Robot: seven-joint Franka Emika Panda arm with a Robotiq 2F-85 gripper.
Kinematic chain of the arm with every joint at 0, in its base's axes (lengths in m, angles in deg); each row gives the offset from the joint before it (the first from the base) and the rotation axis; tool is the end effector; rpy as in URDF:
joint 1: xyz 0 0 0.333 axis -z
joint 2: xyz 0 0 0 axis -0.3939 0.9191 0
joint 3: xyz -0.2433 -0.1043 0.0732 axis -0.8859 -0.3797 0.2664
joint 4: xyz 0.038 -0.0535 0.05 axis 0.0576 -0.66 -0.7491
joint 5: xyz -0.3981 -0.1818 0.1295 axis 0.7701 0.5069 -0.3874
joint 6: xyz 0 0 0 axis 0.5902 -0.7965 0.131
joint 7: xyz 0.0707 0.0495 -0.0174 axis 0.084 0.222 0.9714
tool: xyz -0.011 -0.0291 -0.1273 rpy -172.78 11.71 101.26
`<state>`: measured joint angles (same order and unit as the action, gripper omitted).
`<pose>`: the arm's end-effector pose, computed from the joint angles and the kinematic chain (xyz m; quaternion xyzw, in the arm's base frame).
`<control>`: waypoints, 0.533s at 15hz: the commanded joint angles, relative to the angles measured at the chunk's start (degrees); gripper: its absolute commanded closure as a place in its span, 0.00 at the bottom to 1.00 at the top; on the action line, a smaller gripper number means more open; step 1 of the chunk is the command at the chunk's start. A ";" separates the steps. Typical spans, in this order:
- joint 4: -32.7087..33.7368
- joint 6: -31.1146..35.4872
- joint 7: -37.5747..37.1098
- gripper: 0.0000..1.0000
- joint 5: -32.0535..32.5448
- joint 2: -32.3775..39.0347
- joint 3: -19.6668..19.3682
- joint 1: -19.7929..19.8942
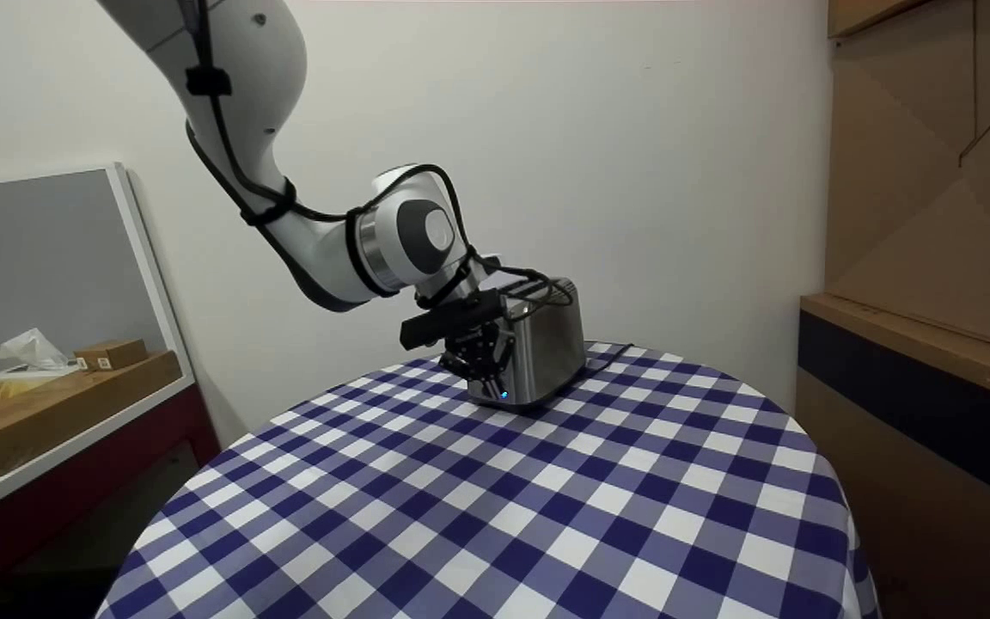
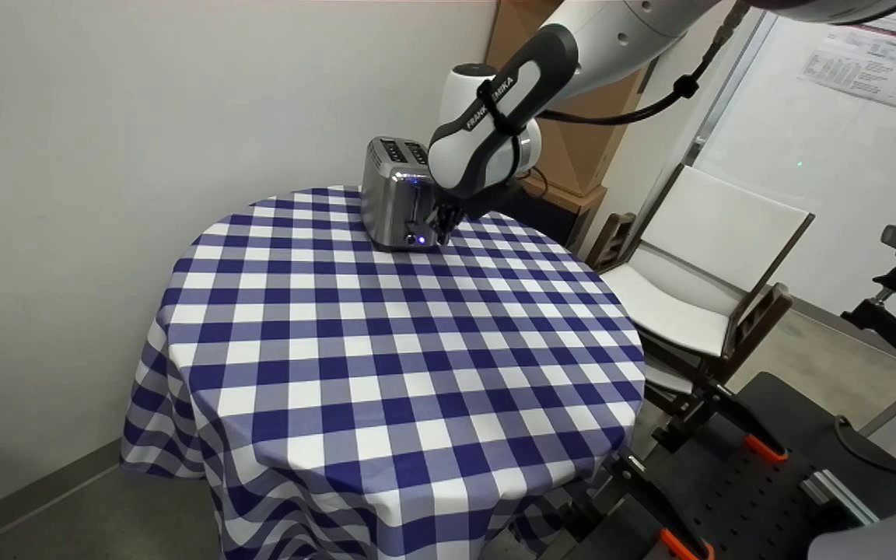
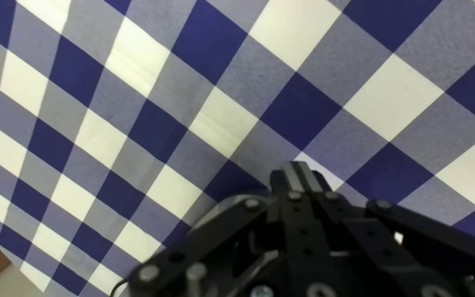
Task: Turn on and off the toaster
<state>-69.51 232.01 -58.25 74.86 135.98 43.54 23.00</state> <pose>0.7245 -0.0799 -0.0257 0.9820 0.1231 0.0771 0.1203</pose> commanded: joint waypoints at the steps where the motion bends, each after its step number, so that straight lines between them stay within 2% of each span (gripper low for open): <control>1: 5.60 1.97 0.07 1.00 0.73 4.03 -0.27 -0.14; 8: 10.22 0.79 0.42 1.00 -0.12 7.11 0.68 0.44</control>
<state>-63.06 233.22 -58.24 74.86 140.64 43.84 23.01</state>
